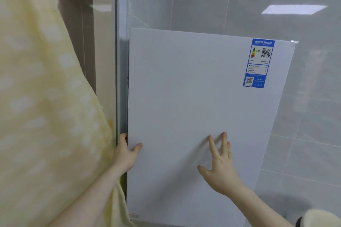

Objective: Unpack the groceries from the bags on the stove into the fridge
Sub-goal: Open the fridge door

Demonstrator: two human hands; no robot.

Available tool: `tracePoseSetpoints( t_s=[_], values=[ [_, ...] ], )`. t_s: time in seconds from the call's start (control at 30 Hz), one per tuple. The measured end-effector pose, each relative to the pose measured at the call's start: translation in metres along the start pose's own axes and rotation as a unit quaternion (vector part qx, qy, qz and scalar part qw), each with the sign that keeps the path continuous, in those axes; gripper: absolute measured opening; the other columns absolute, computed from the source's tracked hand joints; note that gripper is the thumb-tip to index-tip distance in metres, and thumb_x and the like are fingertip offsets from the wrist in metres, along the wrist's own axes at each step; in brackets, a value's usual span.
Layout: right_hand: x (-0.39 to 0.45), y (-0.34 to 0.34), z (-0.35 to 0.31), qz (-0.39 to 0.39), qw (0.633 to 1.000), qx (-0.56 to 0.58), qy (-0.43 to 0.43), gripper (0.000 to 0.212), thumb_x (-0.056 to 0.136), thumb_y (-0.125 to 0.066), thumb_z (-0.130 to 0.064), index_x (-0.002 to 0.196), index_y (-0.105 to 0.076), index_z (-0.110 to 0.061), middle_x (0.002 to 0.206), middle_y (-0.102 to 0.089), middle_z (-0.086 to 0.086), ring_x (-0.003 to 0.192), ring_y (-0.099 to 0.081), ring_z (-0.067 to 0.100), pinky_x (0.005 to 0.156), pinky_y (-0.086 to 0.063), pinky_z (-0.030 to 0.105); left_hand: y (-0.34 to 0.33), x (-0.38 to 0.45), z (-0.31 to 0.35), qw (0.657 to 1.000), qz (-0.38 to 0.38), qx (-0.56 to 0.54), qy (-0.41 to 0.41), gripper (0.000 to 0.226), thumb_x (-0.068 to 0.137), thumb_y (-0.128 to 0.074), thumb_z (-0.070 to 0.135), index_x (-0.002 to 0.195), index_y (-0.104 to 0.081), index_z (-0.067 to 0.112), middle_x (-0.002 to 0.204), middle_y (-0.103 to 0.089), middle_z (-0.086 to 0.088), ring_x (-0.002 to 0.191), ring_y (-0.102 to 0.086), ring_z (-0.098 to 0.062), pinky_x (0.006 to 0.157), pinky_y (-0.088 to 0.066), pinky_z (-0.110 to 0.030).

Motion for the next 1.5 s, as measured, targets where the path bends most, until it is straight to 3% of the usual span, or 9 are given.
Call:
tracePoseSetpoints(
  t_s=[0.1,0.23,0.4,0.6,0.87,1.03,1.27,1.37,1.5],
  values=[
    [-0.014,-0.008,-0.011,-0.01,1.0,0.029,0.006,0.107,0.094,-0.066,-0.04,0.161,0.018,-0.039,0.154,0.053,-0.011,0.158,0.022,0.026,0.125,-0.021,0.04,0.007,-0.028,0.002,0.999,0.02,-0.041,0.006,0.051,0.093,-0.075,0.014,0.128,-0.038,0.017,0.11,-0.06,0.007,0.095,-0.062,-0.004,0.083,-0.051,-0.029],
    [-0.034,-0.017,-0.021,-0.02,0.997,0.074,0.028,0.108,0.093,-0.068,-0.042,0.161,0.017,-0.041,0.157,0.049,-0.014,0.159,0.015,0.021,0.126,-0.02,0.037,0.013,-0.071,0.006,0.995,0.065,-0.069,-0.003,0.048,0.091,-0.074,0.005,0.121,-0.038,0.015,0.106,-0.06,0.009,0.092,-0.062,-0.001,0.078,-0.048,-0.017],
    [-0.072,-0.009,-0.03,-0.056,0.99,0.115,0.061,0.104,0.094,-0.068,-0.043,0.161,0.011,-0.045,0.161,0.038,-0.022,0.16,0.005,0.014,0.125,-0.023,0.034,0.025,-0.13,0.014,0.996,0.071,-0.06,-0.01,0.045,0.091,-0.076,0.011,0.119,-0.041,0.019,0.111,-0.065,0.004,0.1,-0.068,-0.012,0.092,-0.054,-0.036],
    [-0.129,0.012,-0.036,-0.099,0.974,0.164,0.121,0.102,0.093,-0.07,-0.045,0.158,0.009,-0.054,0.161,0.031,-0.032,0.158,0.0,0.004,0.121,-0.031,0.03,0.03,-0.223,0.03,0.994,0.094,-0.061,-0.009,0.04,0.091,-0.072,0.001,0.108,-0.048,0.028,0.111,-0.071,0.008,0.099,-0.069,0.001,0.095,-0.055,-0.035],
    [-0.222,0.06,-0.026,-0.106,0.956,0.213,0.171,0.097,0.092,-0.071,-0.046,0.155,0.0,-0.062,0.157,0.021,-0.044,0.143,0.0,-0.026,0.104,-0.03,0.017,0.015,-0.336,0.047,0.996,0.092,-0.018,-0.005,0.044,0.088,-0.077,0.011,0.109,-0.054,0.041,0.117,-0.069,0.02,0.114,-0.066,-0.005,0.102,-0.054,-0.045],
    [-0.276,0.093,-0.022,-0.083,0.941,0.262,0.198,0.094,0.088,-0.073,-0.044,0.154,-0.008,-0.061,0.159,0.012,-0.045,0.146,-0.001,-0.023,0.114,-0.026,0.023,0.002,-0.401,0.073,0.999,0.037,0.017,-0.008,0.045,0.083,-0.082,0.019,0.118,-0.057,0.035,0.123,-0.064,0.021,0.116,-0.065,-0.006,0.103,-0.054,-0.041],
    [-0.332,0.122,-0.001,-0.033,0.934,0.301,0.188,0.104,0.081,-0.079,-0.047,0.158,-0.009,-0.054,0.165,0.004,-0.037,0.15,-0.004,-0.017,0.119,-0.026,0.028,-0.027,-0.474,0.122,0.99,-0.085,0.08,-0.077,0.037,0.079,-0.087,0.019,0.1,-0.063,0.037,0.121,-0.058,0.017,0.117,-0.06,-0.006,0.096,-0.053,-0.032],
    [-0.344,0.13,0.02,0.035,0.927,0.344,0.146,0.1,0.083,-0.08,-0.04,0.16,-0.017,-0.041,0.167,-0.012,-0.027,0.154,-0.015,-0.006,0.124,-0.031,0.043,-0.048,-0.493,0.133,0.979,-0.154,0.092,-0.094,0.035,0.079,-0.086,0.023,0.101,-0.066,0.042,0.126,-0.058,0.02,0.12,-0.06,-0.007,0.095,-0.054,-0.034],
    [-0.359,0.145,0.055,0.087,0.913,0.386,0.105,0.086,0.089,-0.075,-0.02,0.158,-0.027,-0.036,0.161,-0.036,-0.018,0.148,-0.035,0.002,0.118,-0.038,0.042,-0.068,-0.51,0.14,0.959,-0.236,0.114,-0.105,0.03,0.082,-0.081,0.03,0.106,-0.068,0.041,0.131,-0.057,0.026,0.124,-0.057,-0.003,0.098,-0.052,-0.029]
  ],
)
Point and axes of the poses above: each hand's wrist, its own x-axis towards the middle knuckle, its own y-axis out of the back of the hand, z = x × y, the point moved 4 cm from there along x, towards the middle knuckle
